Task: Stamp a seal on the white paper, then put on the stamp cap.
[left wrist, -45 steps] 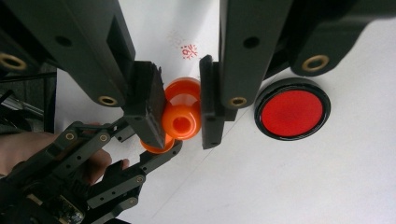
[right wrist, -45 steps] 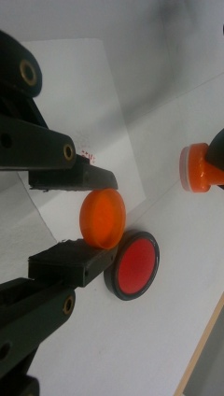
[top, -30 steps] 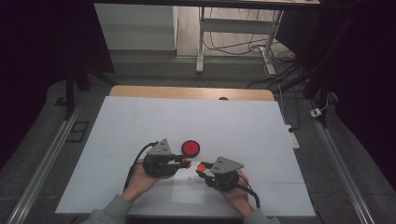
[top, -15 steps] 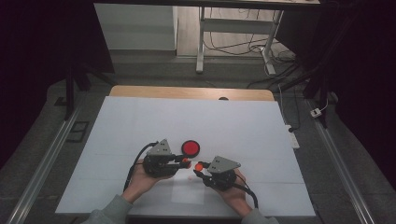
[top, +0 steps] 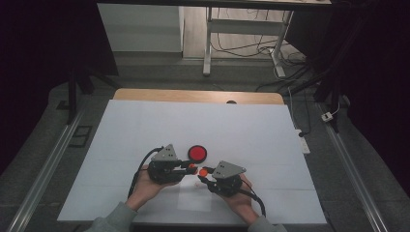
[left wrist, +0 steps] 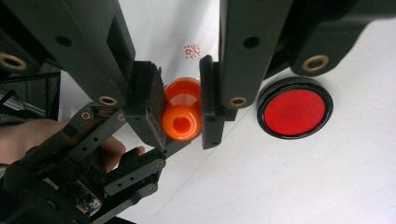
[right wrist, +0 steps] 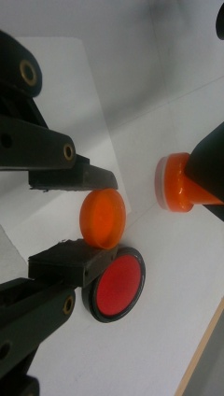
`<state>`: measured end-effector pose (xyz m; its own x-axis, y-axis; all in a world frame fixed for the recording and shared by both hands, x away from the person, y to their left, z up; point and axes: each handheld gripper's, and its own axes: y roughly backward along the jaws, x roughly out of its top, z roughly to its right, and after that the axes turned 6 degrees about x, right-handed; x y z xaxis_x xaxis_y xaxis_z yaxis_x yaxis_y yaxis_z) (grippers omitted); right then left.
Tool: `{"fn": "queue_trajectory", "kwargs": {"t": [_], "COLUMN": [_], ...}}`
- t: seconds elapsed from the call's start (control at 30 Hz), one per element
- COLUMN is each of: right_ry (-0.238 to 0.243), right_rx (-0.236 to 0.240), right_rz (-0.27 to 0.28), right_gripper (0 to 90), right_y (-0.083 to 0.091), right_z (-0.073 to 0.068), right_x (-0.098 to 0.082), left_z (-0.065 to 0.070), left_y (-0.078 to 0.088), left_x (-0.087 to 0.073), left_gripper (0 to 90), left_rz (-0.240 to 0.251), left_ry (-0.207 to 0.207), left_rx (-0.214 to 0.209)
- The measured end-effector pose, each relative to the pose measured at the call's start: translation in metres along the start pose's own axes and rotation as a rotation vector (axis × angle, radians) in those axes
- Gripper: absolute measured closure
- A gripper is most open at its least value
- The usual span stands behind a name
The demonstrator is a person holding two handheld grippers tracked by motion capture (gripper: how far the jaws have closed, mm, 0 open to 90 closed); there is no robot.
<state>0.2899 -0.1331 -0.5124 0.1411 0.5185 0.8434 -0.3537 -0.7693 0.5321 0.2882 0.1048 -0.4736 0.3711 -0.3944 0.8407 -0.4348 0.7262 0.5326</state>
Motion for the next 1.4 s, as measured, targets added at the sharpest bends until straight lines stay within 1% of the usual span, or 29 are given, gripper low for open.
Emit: {"fn": "queue_trajectory", "kwargs": {"t": [0.33, 0.77, 0.97, 1.1, 1.13, 1.4], "right_ry": [0.004, 0.015, 0.010, 0.014, 0.015, 0.008], "right_rx": [-0.002, 0.011, 0.024, 0.027, 0.022, 0.031], "right_rz": [0.003, 0.004, 0.012, 0.015, 0.011, 0.022], "right_gripper": [63.9, 63.9, 63.9, 63.9, 63.8, 63.8], "right_y": [-0.003, -0.008, -0.009, -0.010, -0.010, -0.011], "right_z": [0.000, -0.004, -0.006, -0.006, -0.006, -0.007], "right_x": [0.002, 0.005, 0.007, 0.008, 0.008, 0.009], "left_z": [0.001, 0.002, 0.003, 0.003, 0.003, 0.003], "left_y": [-0.001, -0.002, -0.003, -0.004, -0.004, -0.004], "left_x": [0.000, 0.000, 0.000, 0.000, 0.000, 0.000], "left_gripper": [72.0, 72.0, 72.0, 72.0, 72.0, 72.0], "left_rz": [-0.002, -0.002, -0.005, -0.004, -0.004, 0.000], "left_ry": [0.001, 0.000, -0.003, -0.005, -0.003, -0.005], "left_rx": [-0.003, -0.003, -0.005, -0.003, -0.003, -0.001]}}
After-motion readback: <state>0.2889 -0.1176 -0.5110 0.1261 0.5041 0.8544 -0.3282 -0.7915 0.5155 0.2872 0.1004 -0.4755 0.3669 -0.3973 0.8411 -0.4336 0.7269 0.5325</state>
